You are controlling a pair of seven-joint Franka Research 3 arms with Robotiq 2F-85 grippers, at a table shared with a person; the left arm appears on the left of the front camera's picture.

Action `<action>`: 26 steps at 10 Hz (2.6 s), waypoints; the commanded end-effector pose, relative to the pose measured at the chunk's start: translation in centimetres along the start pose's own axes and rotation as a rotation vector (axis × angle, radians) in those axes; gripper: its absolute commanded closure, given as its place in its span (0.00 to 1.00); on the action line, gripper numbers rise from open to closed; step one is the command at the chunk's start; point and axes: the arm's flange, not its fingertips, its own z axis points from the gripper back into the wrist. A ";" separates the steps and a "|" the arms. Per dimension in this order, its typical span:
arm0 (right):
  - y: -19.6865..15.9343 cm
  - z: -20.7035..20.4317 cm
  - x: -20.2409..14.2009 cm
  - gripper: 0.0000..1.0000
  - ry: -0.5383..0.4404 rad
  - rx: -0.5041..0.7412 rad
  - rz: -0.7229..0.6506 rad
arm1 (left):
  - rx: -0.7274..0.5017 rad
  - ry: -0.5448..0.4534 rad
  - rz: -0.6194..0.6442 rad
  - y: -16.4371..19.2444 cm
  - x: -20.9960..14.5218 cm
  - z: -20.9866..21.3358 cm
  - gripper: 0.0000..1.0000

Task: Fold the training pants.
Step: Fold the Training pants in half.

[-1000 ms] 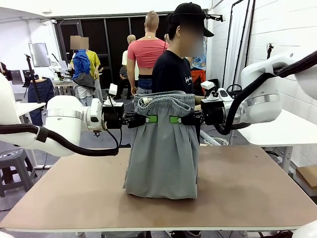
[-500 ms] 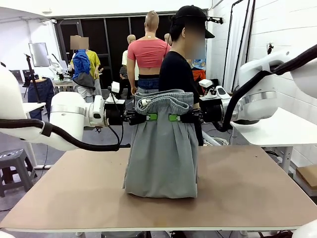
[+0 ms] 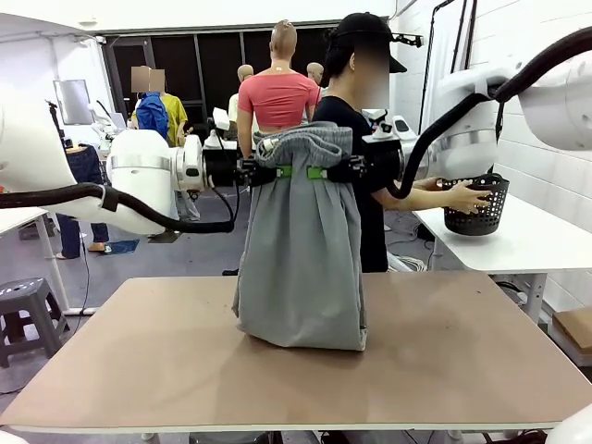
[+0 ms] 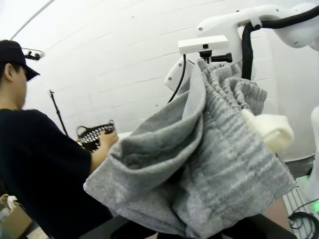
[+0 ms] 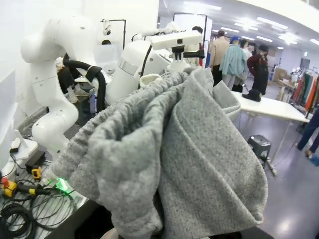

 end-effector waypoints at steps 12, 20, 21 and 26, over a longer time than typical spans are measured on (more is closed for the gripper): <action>-10.3 -0.1 3.0 1.00 0.116 0.022 -0.008 | 0.136 0.054 -0.007 8.1 1.0 -0.5 1.00; -16.5 -0.9 0.3 1.00 0.154 -0.063 0.011 | 0.288 0.109 -0.093 13.5 -2.6 -1.2 1.00; -16.0 -0.9 -2.1 1.00 0.142 -0.040 -0.007 | 0.287 0.102 -0.077 13.2 -4.2 -0.3 1.00; -10.3 -0.8 -6.1 1.00 0.073 -0.005 -0.304 | 0.121 0.051 0.193 7.3 -6.6 3.1 1.00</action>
